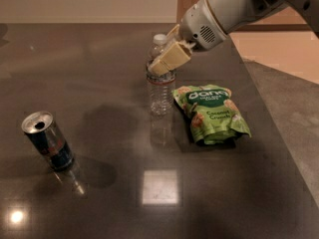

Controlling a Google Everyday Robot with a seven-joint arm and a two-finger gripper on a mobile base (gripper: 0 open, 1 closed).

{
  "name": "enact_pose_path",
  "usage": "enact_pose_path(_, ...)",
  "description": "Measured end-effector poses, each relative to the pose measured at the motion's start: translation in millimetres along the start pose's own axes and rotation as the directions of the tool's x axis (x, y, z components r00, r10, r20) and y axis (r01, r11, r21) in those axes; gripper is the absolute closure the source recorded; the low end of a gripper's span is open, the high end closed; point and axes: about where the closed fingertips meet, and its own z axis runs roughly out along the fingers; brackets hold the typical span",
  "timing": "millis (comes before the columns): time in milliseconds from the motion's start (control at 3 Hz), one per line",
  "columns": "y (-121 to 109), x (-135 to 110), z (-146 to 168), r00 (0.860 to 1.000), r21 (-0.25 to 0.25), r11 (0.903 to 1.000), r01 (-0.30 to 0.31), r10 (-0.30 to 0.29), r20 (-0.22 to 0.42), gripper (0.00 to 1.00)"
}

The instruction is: Move water bottle near green rice chip bag

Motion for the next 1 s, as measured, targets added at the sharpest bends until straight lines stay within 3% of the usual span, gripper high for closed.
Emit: enact_pose_path(1000, 5.2, 15.8, 5.3, 0.999, 0.01, 0.9996, 0.025, -0.025, 0.024, 0.12)
